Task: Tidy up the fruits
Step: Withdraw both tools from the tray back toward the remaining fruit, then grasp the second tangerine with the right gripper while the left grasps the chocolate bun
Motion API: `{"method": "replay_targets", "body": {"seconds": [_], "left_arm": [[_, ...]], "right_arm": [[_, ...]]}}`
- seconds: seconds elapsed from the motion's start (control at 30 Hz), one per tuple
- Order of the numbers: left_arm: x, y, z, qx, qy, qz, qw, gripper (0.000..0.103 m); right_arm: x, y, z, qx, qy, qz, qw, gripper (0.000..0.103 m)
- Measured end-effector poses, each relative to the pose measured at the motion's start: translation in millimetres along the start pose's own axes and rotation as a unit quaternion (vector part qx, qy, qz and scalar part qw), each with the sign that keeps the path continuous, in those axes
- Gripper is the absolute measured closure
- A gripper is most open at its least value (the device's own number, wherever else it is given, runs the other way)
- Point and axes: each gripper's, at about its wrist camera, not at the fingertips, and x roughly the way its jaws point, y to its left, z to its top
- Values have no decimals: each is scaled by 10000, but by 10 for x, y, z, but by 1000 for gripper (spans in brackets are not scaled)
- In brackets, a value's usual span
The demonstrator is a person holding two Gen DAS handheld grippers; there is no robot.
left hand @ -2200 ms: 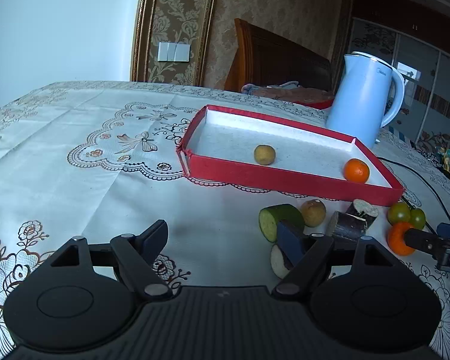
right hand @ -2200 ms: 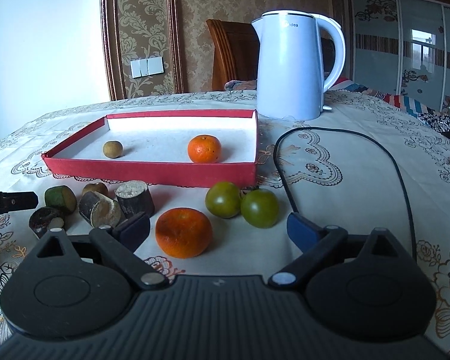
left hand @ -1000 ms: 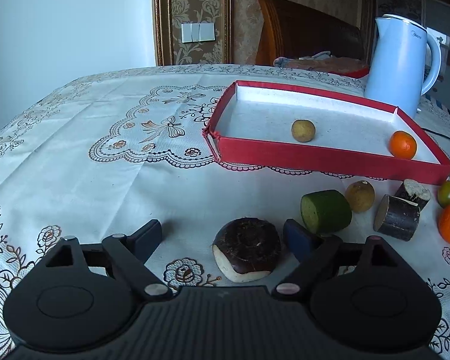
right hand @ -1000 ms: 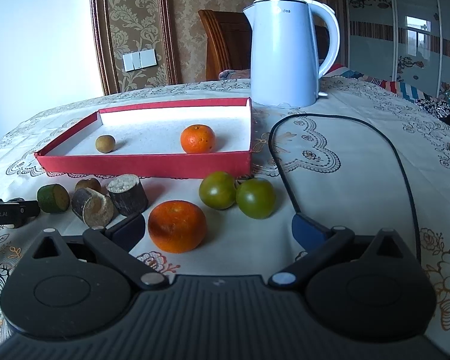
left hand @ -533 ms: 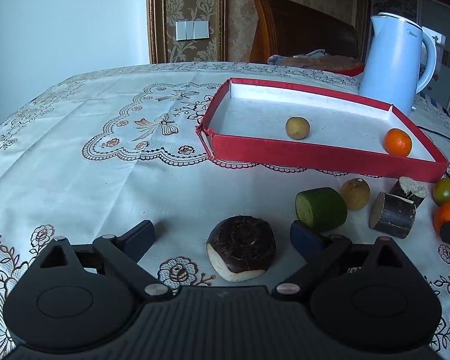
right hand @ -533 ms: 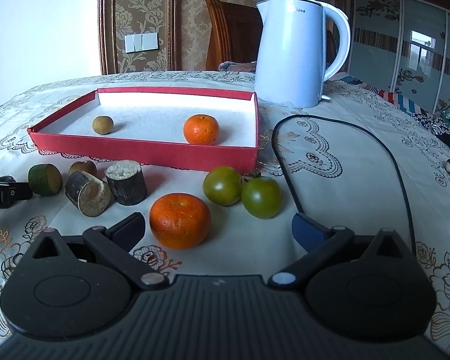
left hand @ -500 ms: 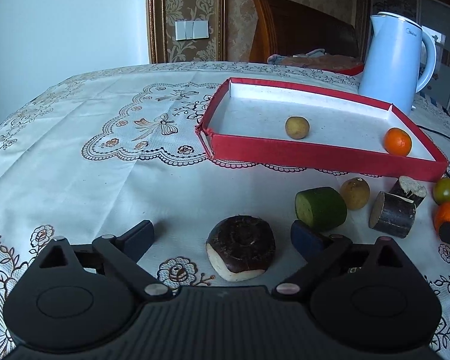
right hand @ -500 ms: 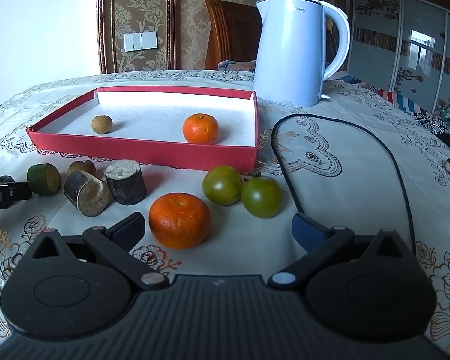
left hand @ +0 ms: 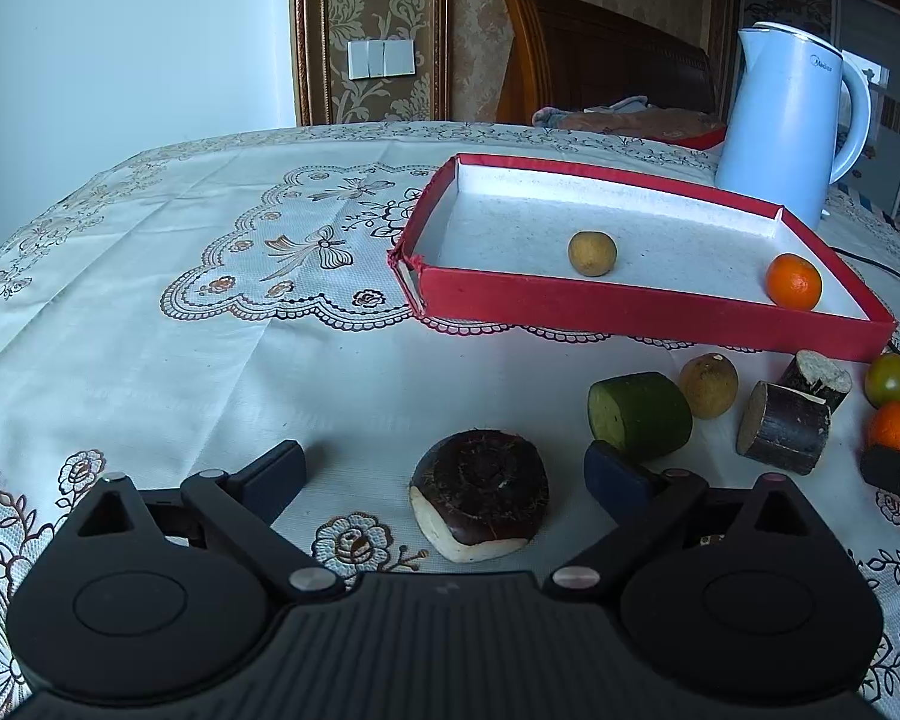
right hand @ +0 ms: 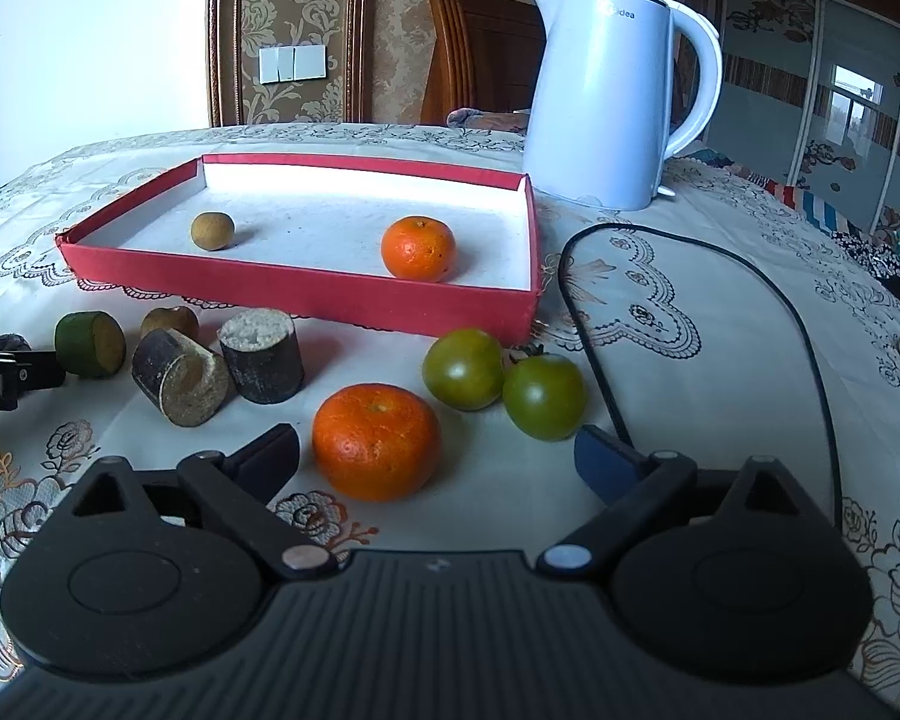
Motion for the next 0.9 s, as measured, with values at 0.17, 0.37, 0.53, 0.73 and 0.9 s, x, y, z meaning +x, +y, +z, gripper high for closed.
{"method": "replay_targets", "body": {"seconds": [0.17, 0.37, 0.53, 0.73, 0.9], "left_arm": [[0, -8, -3, 5, 2, -1, 10000, 2], [-2, -8, -2, 2, 1, -3, 10000, 2], [-16, 11, -7, -91, -42, -81, 9999, 2], [-31, 67, -6, -222, -99, -192, 9995, 2], [-41, 39, -13, -107, -84, -133, 9998, 3]], "right_arm": [[12, 9, 2, -22, 17, 30, 10000, 14], [12, 22, 5, -49, -17, 37, 10000, 19], [24, 63, 14, -100, -27, 211, 9997, 42], [26, 56, 4, -92, -60, 314, 9994, 45], [25, 66, 7, -134, -58, 296, 9995, 45]]}}
